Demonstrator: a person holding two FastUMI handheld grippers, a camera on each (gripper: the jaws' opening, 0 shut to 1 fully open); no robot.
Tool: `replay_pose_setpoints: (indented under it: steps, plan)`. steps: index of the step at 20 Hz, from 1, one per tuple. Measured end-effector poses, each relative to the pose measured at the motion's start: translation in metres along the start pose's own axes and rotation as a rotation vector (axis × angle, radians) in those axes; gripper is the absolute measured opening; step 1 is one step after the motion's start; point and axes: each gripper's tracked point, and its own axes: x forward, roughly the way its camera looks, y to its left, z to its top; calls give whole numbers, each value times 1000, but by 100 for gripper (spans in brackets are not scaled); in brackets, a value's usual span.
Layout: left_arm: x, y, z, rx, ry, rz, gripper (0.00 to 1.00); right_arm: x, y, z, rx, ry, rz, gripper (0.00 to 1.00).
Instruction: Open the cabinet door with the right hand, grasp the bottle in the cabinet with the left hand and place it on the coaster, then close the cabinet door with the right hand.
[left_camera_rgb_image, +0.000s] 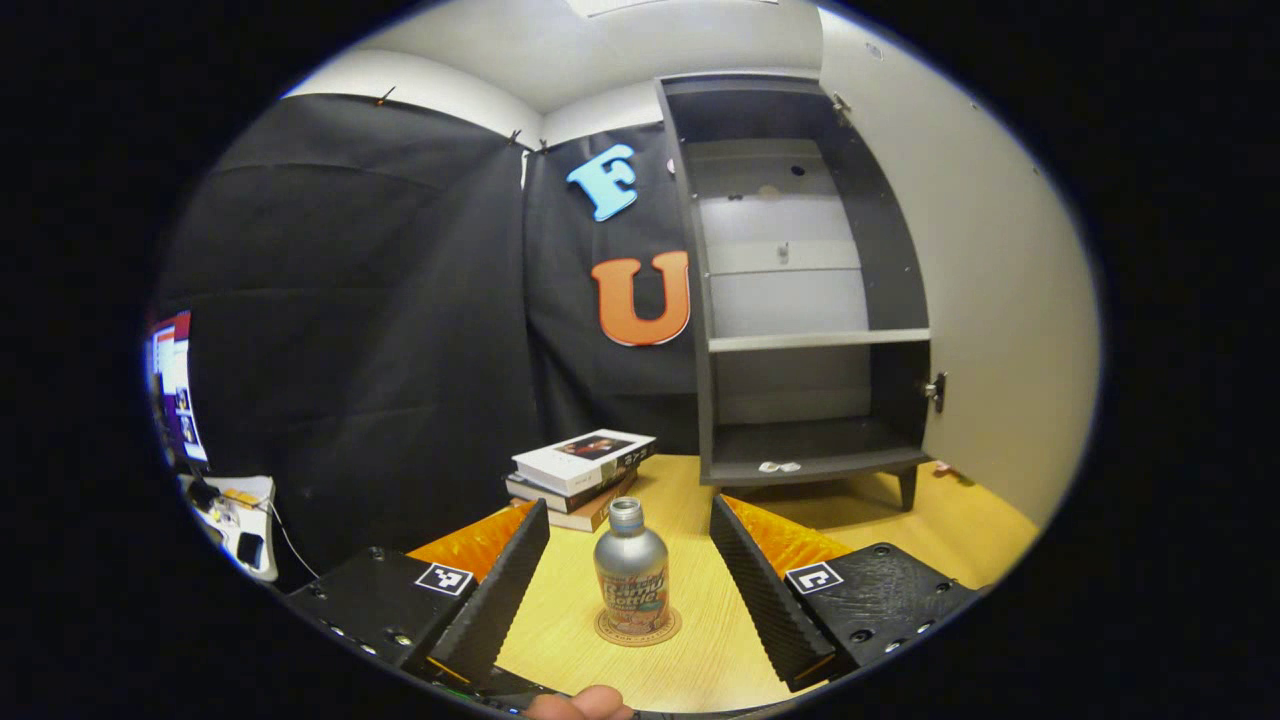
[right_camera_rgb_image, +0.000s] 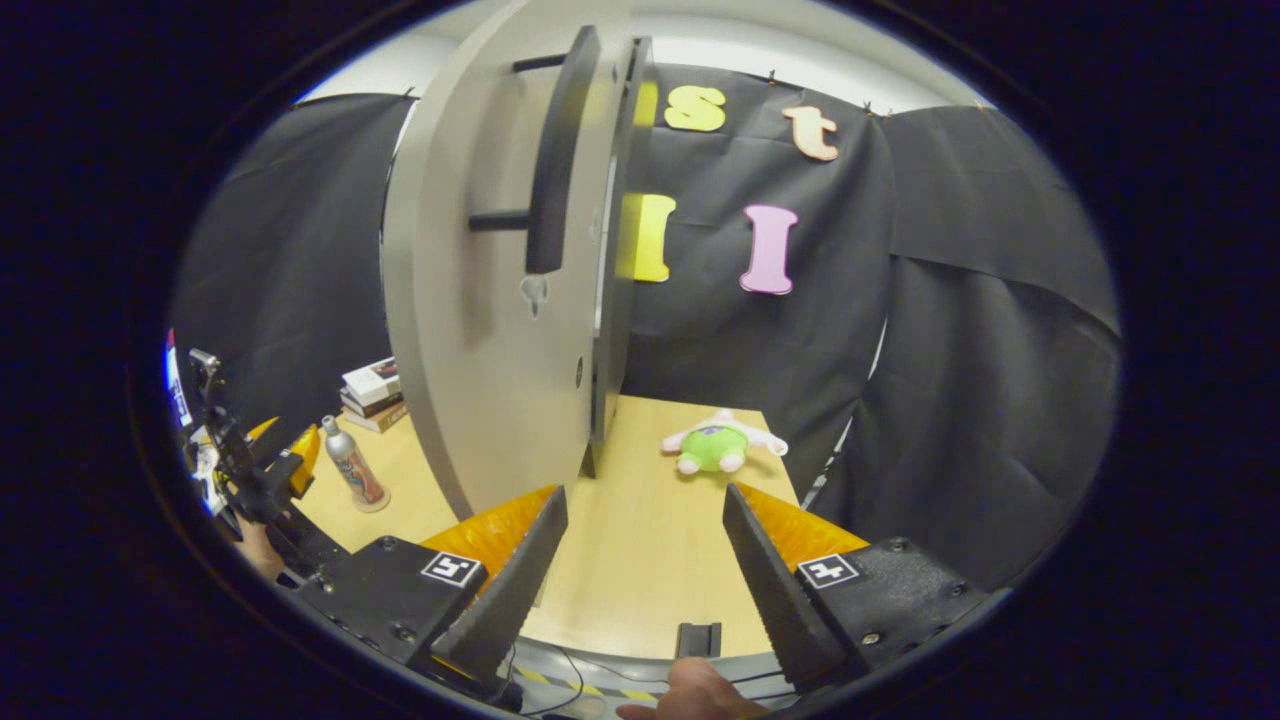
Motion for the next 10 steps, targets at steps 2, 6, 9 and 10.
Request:
replay_pose_setpoints:
  steps: [2,6,9,10]
  plan:
    - [-9,-11,38,-1,-14,-35,97,-5,-11,14,33,-40,-14,100]
    - [-20,-38,105,-22,-17,-120,97,-15,-31,47,86,-135,-34,100]
    - [-23,-55,148,-32,-11,-177,96,-22,-41,80,140,-221,-42,100]
    - [-22,-54,154,-34,6,-175,97,-20,-42,92,160,-242,-35,100]
